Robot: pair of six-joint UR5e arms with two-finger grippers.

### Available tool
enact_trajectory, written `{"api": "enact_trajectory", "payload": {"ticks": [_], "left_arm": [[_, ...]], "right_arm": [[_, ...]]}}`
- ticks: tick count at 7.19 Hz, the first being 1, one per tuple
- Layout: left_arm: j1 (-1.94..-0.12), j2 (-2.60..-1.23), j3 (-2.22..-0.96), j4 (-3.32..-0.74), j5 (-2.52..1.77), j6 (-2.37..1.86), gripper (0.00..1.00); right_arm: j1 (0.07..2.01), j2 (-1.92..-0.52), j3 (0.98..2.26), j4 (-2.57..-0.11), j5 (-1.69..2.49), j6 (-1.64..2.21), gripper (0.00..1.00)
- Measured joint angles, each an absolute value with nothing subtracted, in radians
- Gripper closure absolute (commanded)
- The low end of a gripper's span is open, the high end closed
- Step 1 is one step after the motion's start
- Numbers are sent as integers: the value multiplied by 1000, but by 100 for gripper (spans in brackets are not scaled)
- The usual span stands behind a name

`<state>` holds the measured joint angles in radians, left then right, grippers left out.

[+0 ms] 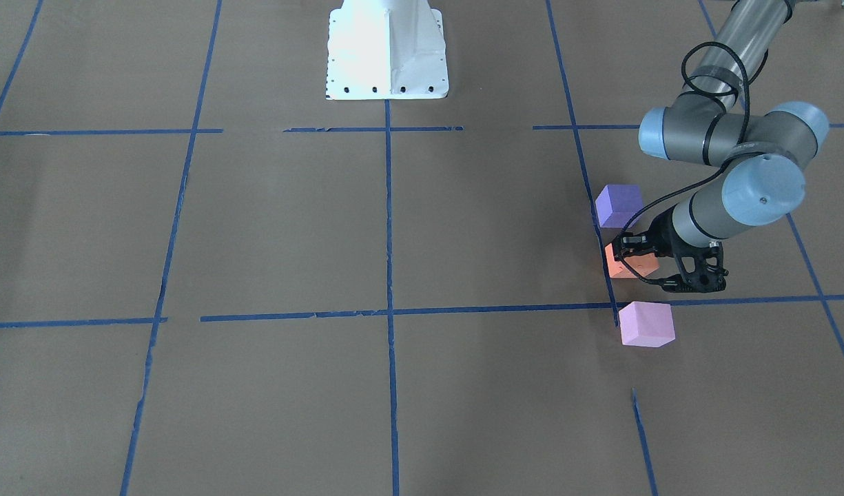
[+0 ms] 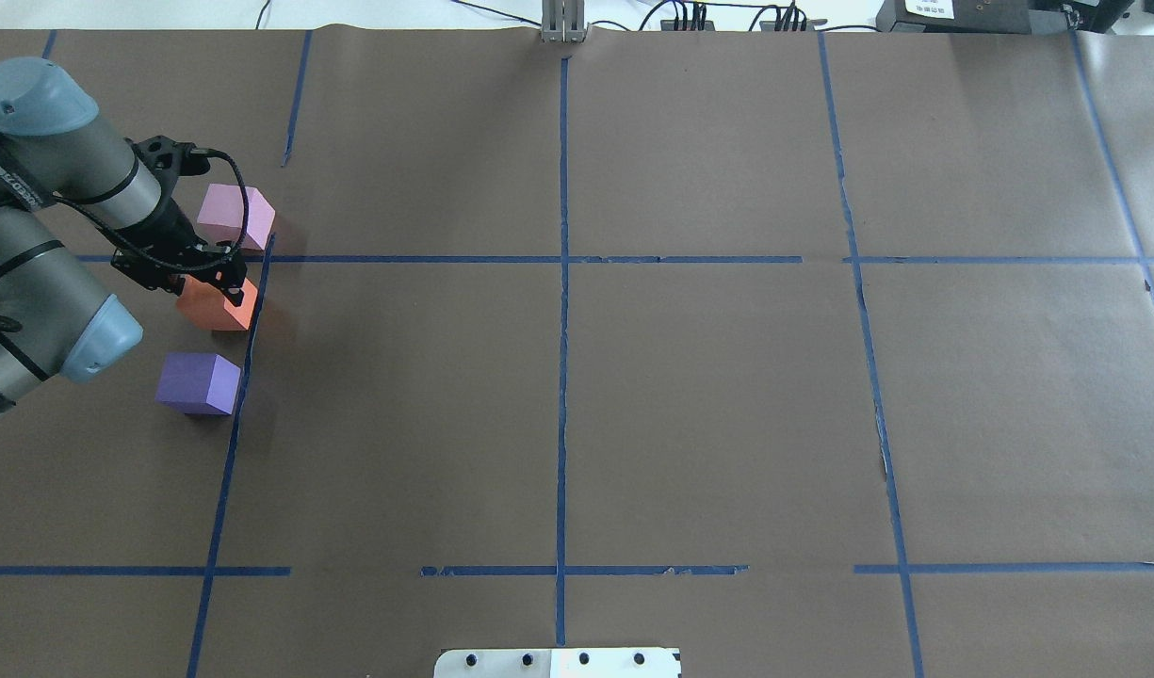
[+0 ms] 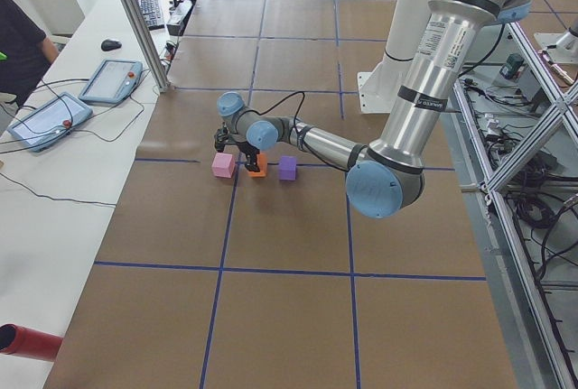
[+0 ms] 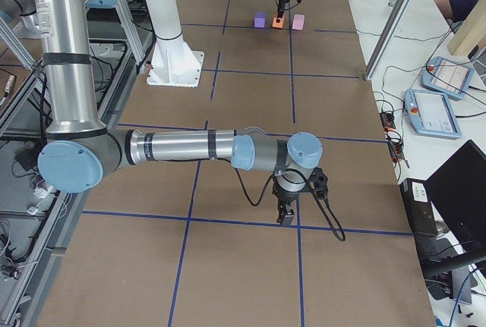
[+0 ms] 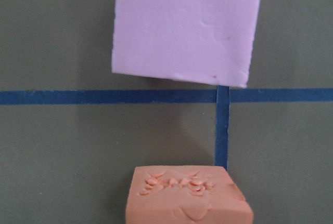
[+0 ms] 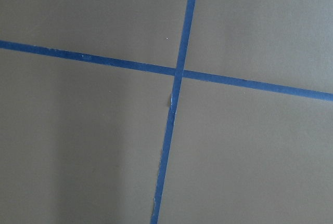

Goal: Arrange blocks in a line
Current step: 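Lower the orange cube onto the table and open the left gripper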

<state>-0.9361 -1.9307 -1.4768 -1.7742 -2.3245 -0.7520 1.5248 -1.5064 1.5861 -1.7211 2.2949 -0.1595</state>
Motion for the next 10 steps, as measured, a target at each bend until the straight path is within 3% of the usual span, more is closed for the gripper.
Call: {"api": "enact_trajectory", "payload": {"ticks": [2,3,4,6,10], "left_arm": [[-943,-1931,-1467,-1781,-2325,-753,77],[-945,-1932,-1463,-1788,-2325,-754,64],[-945,-1932,-1457,-1797,-2325,-755,46],[-945,-1933,-1448,-1806,-2326,-755,0],[-944,-1932,-1451,-1809,-2325,-757,0]], "right_arm": [[1525,-1506,1586,-1721,2295,-160,0],[1525,-1506,1586,-1721,2295,-160,0],[1525,-1506,1586,-1721,2295,-160,0],[1525,-1506,1586,-1721,2295,-160,0],[1525,-1506,1586,-1721,2295,-160,0]]}}
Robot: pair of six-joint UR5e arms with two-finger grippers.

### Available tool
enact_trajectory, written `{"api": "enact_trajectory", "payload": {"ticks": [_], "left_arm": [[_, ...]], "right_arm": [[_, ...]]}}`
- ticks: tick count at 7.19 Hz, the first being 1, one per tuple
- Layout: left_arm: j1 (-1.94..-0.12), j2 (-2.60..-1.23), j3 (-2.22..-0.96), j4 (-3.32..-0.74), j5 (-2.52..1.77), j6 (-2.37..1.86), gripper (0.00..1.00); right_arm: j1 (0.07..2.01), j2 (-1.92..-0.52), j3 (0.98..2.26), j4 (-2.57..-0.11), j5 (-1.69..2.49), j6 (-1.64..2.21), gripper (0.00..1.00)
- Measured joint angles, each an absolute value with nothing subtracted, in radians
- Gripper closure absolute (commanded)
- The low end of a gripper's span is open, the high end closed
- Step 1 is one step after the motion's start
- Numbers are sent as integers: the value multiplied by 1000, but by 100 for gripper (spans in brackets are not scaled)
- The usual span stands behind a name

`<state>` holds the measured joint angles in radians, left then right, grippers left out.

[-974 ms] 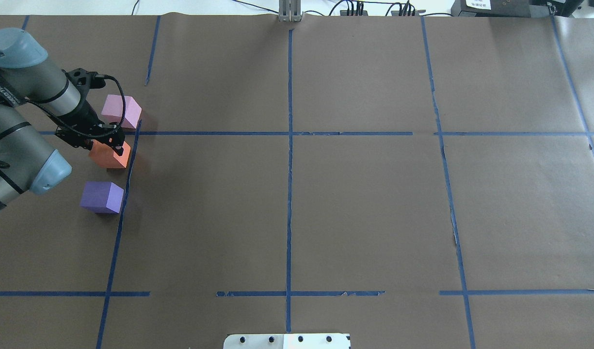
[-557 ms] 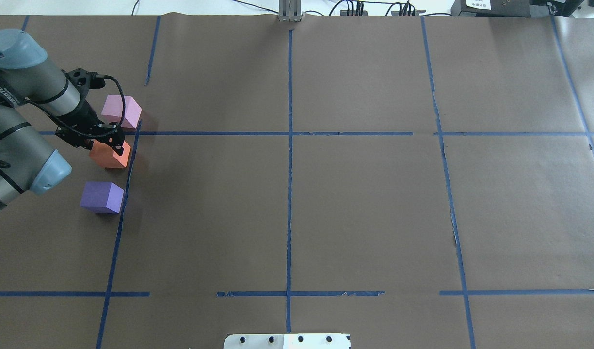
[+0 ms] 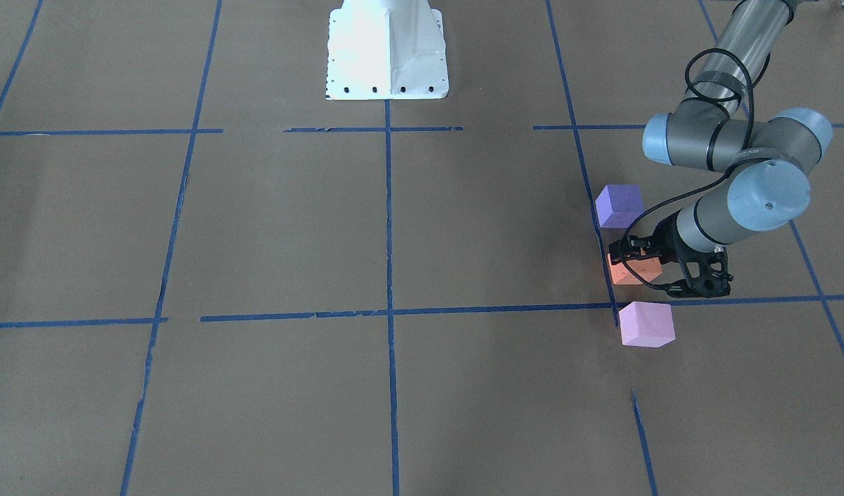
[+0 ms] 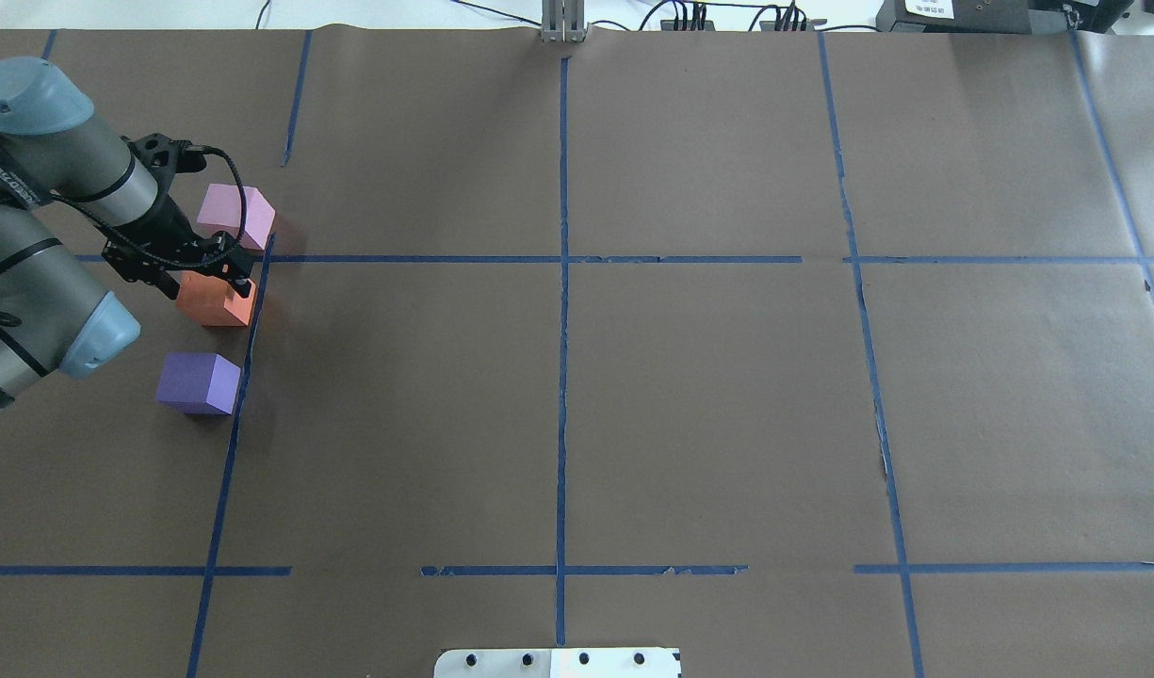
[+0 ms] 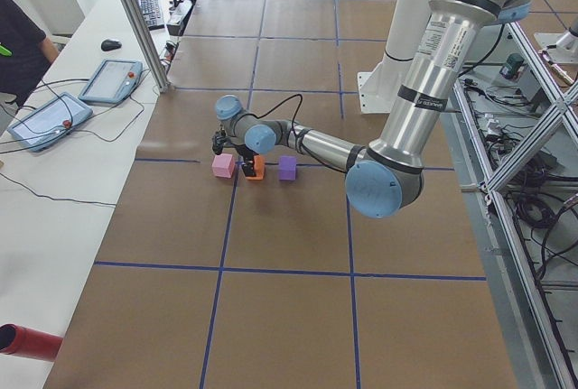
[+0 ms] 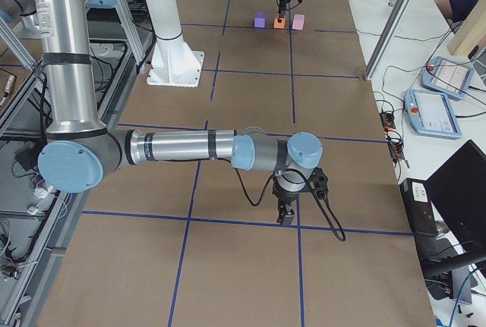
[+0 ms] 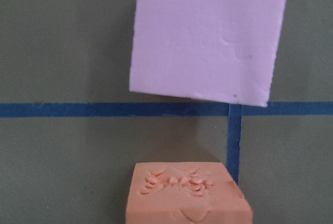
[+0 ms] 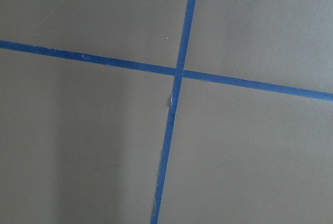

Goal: Arrange blocks in a line

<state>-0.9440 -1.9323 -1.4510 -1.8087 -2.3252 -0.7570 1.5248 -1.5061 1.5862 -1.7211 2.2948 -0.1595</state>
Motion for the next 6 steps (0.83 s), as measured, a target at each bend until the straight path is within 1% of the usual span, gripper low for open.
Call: {"api": "enact_trajectory", "payload": {"ticks": [2,4,6], "left_arm": [[-983,-1924,-1502,-1791,-2320,-758,0],[-1053,-1921,-1602,-1722,-2321,-753,0],[-1152,-1899,-1649,-1685,-2322,-666,0]], "right_arm": [[1525,-1506,1586,-1721,2295,-160,0],[1525,-1506,1586,-1721,2295,-160,0],[1525,-1506,1586,-1721,2295,-160,0]]}}
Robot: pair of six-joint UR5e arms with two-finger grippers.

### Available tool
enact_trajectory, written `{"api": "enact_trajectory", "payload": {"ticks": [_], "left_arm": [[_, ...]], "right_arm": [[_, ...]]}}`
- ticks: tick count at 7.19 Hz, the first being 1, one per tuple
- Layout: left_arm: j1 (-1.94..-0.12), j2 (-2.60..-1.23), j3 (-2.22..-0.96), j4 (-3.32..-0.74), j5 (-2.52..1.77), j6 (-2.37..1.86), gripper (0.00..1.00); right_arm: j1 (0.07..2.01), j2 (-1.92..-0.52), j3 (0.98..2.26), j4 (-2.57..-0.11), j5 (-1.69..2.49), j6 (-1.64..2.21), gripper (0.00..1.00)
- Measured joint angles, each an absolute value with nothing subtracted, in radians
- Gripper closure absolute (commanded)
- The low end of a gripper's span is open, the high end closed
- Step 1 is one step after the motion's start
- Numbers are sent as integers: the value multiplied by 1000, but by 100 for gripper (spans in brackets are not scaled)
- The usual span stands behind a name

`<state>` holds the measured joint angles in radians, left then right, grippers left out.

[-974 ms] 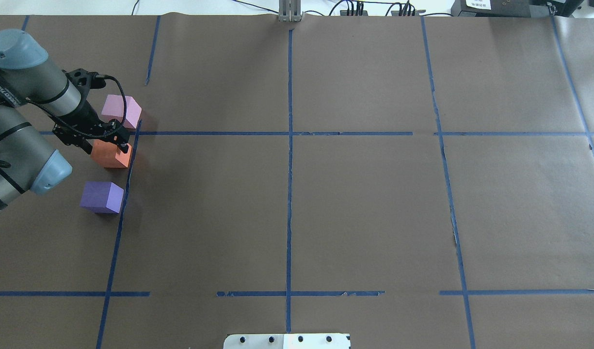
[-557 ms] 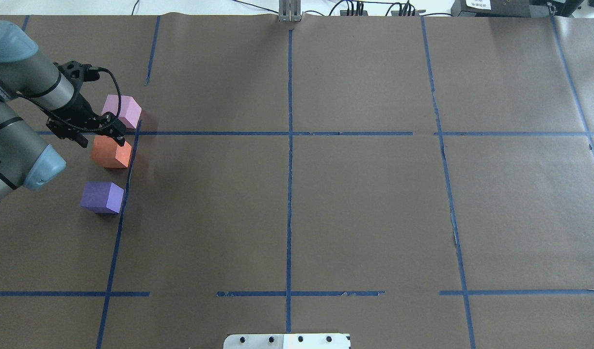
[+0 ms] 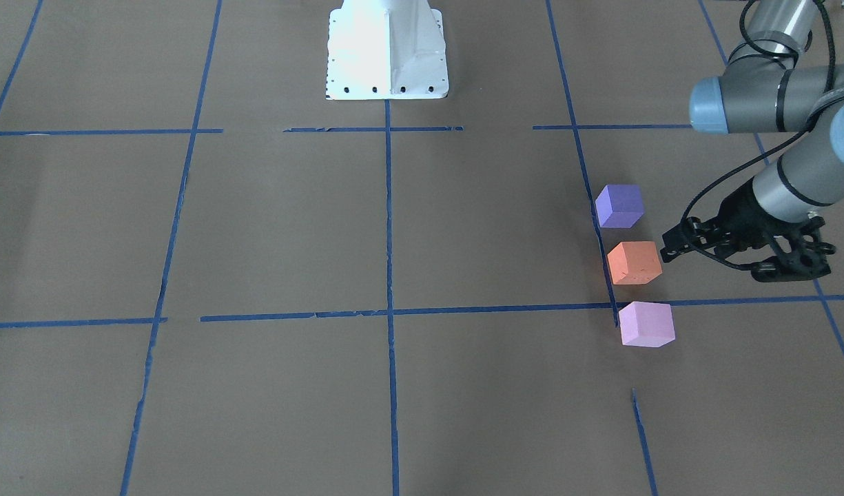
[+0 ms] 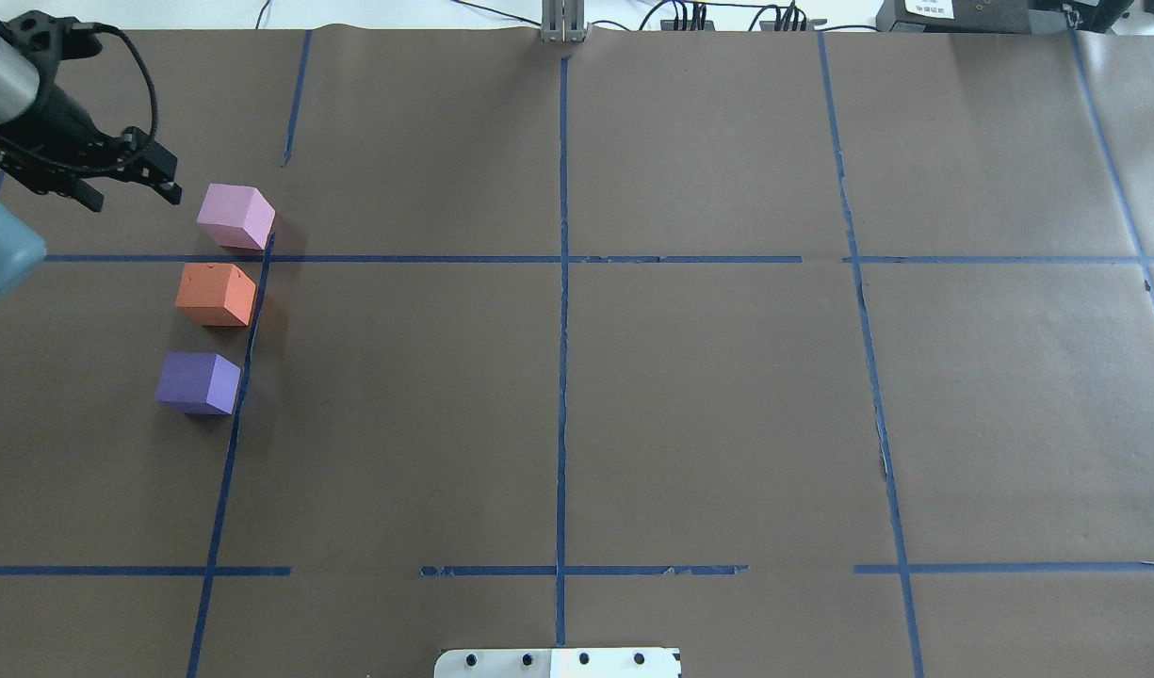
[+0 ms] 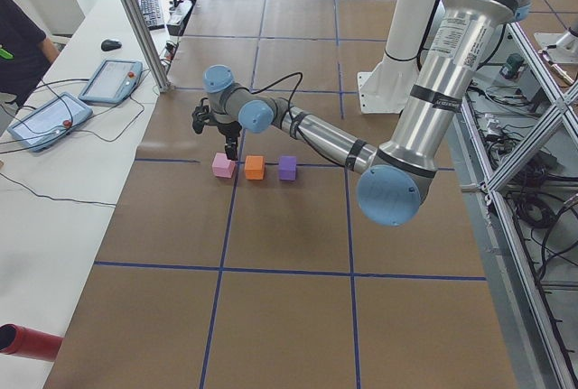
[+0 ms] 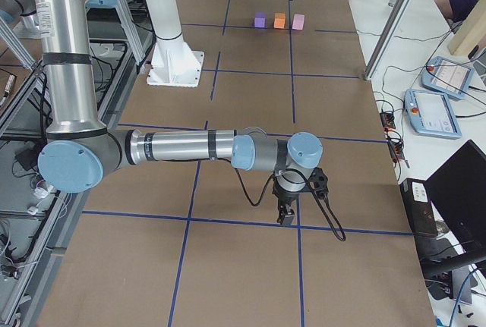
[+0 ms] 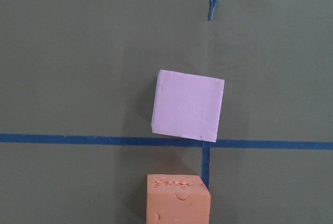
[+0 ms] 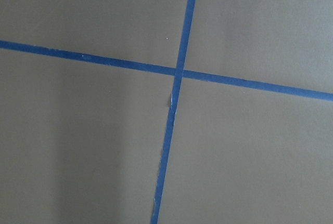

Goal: Arrange blocks in a line

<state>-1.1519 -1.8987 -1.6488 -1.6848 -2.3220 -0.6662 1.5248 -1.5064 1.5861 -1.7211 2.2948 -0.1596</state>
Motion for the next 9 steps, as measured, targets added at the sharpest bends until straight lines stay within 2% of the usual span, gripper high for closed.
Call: {"api": "enact_trajectory", "payload": {"ticks": [2,5,7,9], "left_arm": [[-1308,-1814,-1626,-1673,-2325,-337,0],[-1517,-1712,-1521,-1709,-2366,-11,0],[-1621,-1694,-1484,-1686,-2362,167,0],[-1651,-1685,-1480,-1624,-2360,248,0]], "right_arm": [[1525,-1506,1586,-1721,2295,-160,0],[1525,-1506,1586,-1721,2295,-160,0],[1525,-1506,1586,-1721,2295,-160,0],[1525,-1506,1586,-1721,2295,-160,0]]}}
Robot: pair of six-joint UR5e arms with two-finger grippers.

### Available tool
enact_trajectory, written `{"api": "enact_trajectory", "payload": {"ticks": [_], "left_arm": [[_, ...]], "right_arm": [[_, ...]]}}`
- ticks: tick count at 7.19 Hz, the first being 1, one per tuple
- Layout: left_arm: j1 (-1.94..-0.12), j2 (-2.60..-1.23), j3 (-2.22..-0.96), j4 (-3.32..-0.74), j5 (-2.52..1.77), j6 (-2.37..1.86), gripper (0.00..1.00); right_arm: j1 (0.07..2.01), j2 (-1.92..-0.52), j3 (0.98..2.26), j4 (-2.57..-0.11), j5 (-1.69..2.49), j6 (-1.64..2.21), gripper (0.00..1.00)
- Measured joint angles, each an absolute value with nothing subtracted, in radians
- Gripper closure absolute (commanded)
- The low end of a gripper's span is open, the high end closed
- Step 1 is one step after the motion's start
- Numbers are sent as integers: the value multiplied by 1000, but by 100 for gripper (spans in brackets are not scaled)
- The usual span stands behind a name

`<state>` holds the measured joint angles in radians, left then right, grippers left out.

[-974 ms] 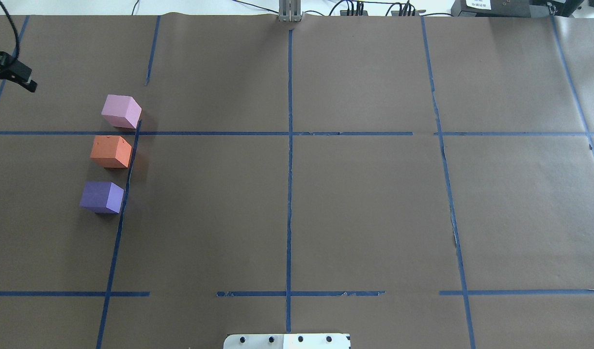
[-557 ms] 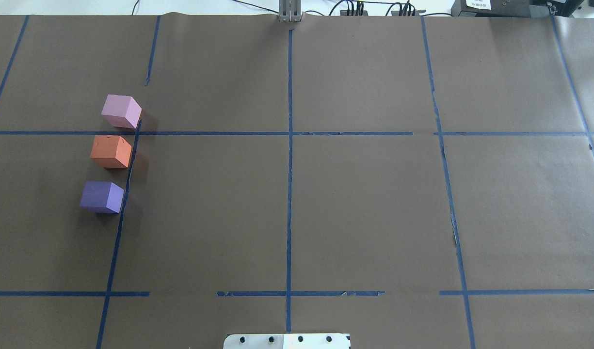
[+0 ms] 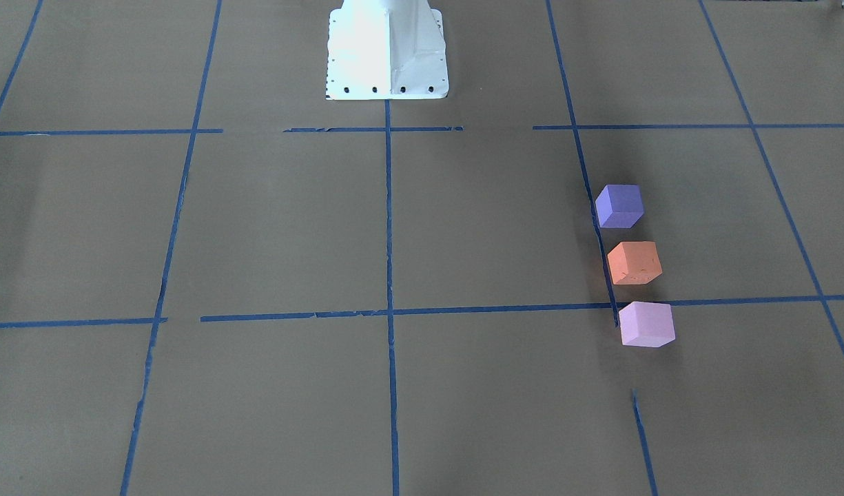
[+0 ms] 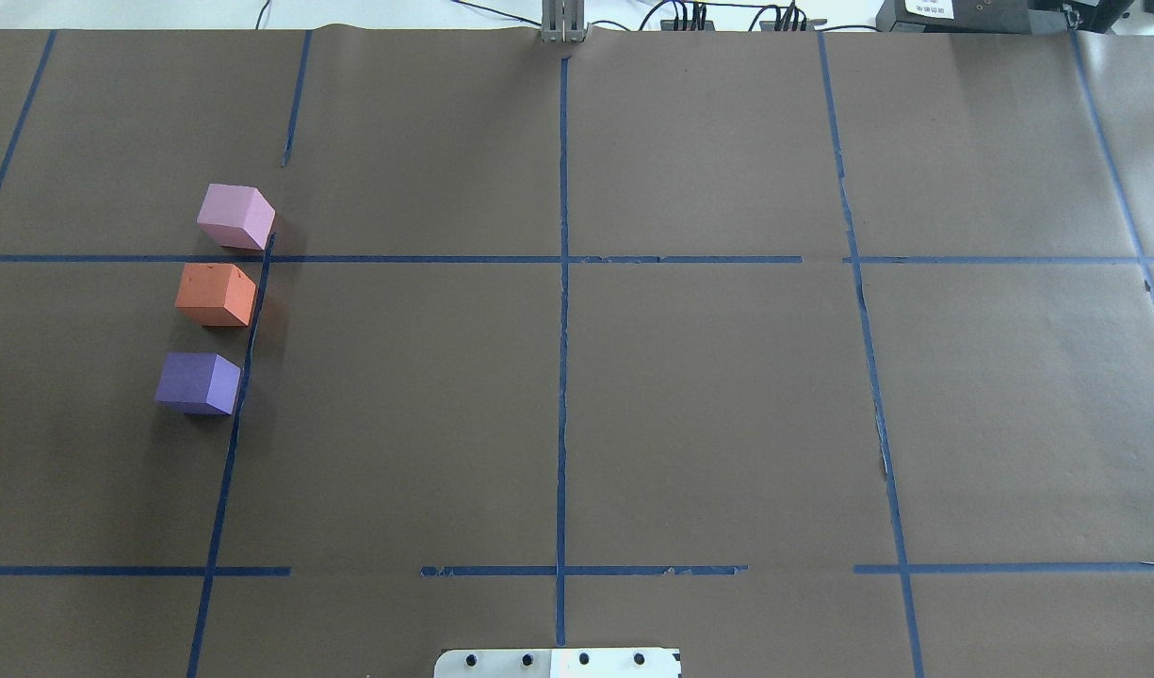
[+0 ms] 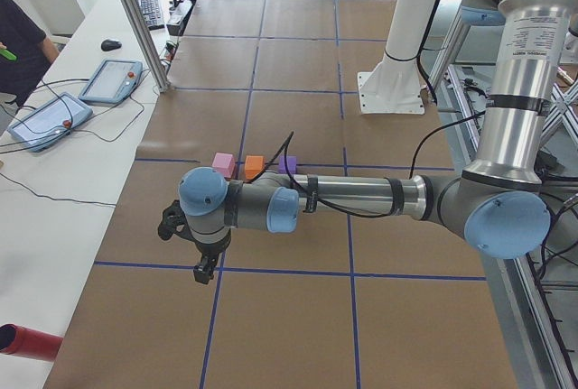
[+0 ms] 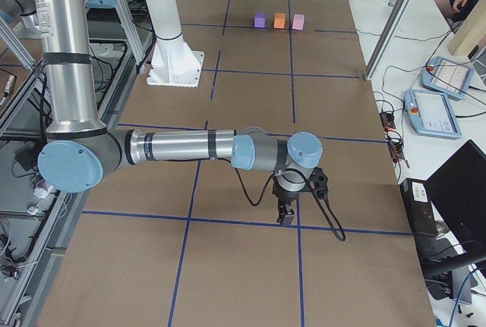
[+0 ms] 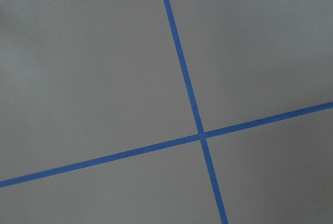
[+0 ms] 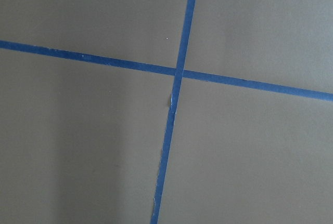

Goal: Arrange blocks in a line

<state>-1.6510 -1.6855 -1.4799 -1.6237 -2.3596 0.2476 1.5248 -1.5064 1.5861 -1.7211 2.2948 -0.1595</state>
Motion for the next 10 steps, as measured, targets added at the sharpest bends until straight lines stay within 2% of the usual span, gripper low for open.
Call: {"api": "enact_trajectory", "payload": {"ticks": [6,10], "left_arm": [[-1654,-1666,-1486,-1583,-2363,244,0],[-1654,-1649,-1539,-1583,-2363,10,0]], "right_arm": [[1525,-1506,1586,-1721,2295,-160,0],[1525,-1506,1586,-1721,2295,-160,0]]}}
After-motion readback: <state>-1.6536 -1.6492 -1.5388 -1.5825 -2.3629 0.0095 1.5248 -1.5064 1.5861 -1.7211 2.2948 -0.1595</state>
